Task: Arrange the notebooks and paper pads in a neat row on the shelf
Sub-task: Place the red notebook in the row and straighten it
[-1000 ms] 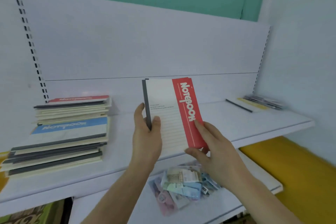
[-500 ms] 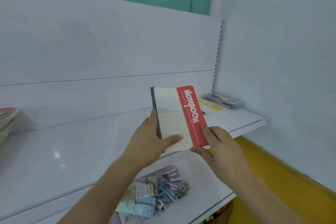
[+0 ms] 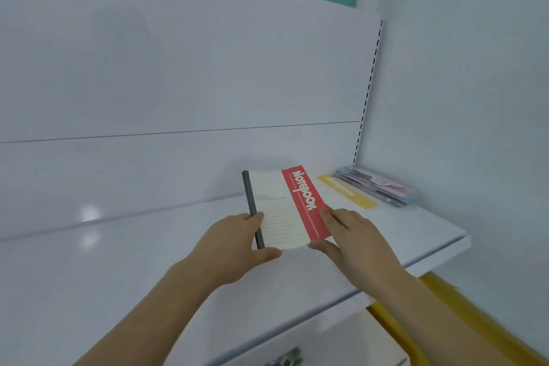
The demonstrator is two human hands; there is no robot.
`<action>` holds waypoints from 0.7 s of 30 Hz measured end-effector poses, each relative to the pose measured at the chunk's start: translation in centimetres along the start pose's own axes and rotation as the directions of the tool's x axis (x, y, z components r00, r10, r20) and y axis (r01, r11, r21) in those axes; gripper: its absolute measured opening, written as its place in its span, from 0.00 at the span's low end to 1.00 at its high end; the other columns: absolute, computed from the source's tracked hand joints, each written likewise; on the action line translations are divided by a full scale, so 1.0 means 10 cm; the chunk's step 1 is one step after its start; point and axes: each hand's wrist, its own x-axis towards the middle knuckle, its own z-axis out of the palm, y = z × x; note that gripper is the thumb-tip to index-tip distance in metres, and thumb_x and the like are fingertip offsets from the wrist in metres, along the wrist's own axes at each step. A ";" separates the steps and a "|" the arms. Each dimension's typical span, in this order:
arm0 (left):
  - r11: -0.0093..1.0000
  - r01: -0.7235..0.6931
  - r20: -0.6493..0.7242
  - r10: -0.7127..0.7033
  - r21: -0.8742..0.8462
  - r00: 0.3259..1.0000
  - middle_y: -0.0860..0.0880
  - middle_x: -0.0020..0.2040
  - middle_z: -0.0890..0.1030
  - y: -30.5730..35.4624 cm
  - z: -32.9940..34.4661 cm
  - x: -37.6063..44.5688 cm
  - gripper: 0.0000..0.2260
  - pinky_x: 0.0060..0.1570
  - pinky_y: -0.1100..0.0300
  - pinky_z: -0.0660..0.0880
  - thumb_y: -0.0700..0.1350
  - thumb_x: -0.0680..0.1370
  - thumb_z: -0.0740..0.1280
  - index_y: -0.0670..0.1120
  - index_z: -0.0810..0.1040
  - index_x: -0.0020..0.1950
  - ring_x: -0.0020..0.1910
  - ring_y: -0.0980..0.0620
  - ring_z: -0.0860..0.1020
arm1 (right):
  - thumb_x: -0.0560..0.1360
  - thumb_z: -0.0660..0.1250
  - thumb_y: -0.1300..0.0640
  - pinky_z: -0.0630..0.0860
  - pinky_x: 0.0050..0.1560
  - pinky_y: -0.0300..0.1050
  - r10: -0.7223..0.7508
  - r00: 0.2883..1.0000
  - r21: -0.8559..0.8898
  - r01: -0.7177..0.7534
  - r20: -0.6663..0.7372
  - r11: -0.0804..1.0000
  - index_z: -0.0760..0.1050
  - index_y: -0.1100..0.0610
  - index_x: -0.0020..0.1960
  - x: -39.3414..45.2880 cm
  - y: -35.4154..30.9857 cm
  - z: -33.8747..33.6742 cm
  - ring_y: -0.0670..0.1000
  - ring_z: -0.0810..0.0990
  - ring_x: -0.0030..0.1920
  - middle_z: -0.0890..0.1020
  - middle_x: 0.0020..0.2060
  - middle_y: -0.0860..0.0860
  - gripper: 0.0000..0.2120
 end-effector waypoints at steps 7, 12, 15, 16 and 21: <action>0.988 0.094 0.105 -0.108 0.123 0.989 0.52 0.58 0.76 -0.15 0.35 0.42 0.28 0.58 0.56 0.71 0.70 0.77 0.55 0.51 0.71 0.66 0.60 0.50 0.73 | 0.72 0.40 0.28 0.60 0.69 0.47 -0.119 0.985 0.021 0.118 0.126 0.993 0.70 0.49 0.69 0.43 0.34 0.43 0.50 0.67 0.65 0.77 0.59 0.44 0.39; 0.976 0.157 0.110 -0.174 0.148 0.979 0.52 0.63 0.74 -0.13 0.40 0.50 0.37 0.63 0.54 0.70 0.74 0.72 0.50 0.52 0.71 0.71 0.64 0.50 0.70 | 0.74 0.48 0.29 0.61 0.70 0.51 -0.211 0.971 0.109 0.199 0.109 0.974 0.74 0.48 0.66 0.61 0.57 0.69 0.51 0.70 0.62 0.79 0.53 0.45 0.33; 0.965 0.245 0.114 -0.255 0.090 0.960 0.52 0.62 0.76 -0.03 0.39 0.57 0.27 0.62 0.54 0.71 0.66 0.78 0.60 0.49 0.75 0.67 0.63 0.50 0.72 | 0.74 0.46 0.30 0.60 0.70 0.47 -0.291 0.949 0.157 0.270 0.125 0.950 0.76 0.47 0.63 0.72 0.67 0.74 0.51 0.69 0.61 0.78 0.51 0.46 0.32; 0.960 0.267 0.110 -0.274 0.079 0.955 0.51 0.63 0.76 0.02 0.39 0.59 0.25 0.62 0.54 0.71 0.65 0.78 0.60 0.48 0.75 0.67 0.63 0.50 0.73 | 0.74 0.46 0.31 0.60 0.69 0.45 -0.315 0.941 0.174 0.292 0.124 0.940 0.76 0.47 0.62 0.76 0.71 0.75 0.50 0.68 0.61 0.77 0.51 0.46 0.32; 0.941 0.336 0.065 -0.338 0.038 0.939 0.52 0.69 0.73 0.21 0.46 0.66 0.24 0.67 0.59 0.66 0.61 0.80 0.62 0.50 0.72 0.71 0.68 0.52 0.70 | 0.74 0.46 0.31 0.62 0.67 0.45 -0.420 0.900 0.208 0.392 0.118 0.896 0.77 0.47 0.58 0.94 0.94 0.86 0.50 0.69 0.59 0.78 0.49 0.45 0.30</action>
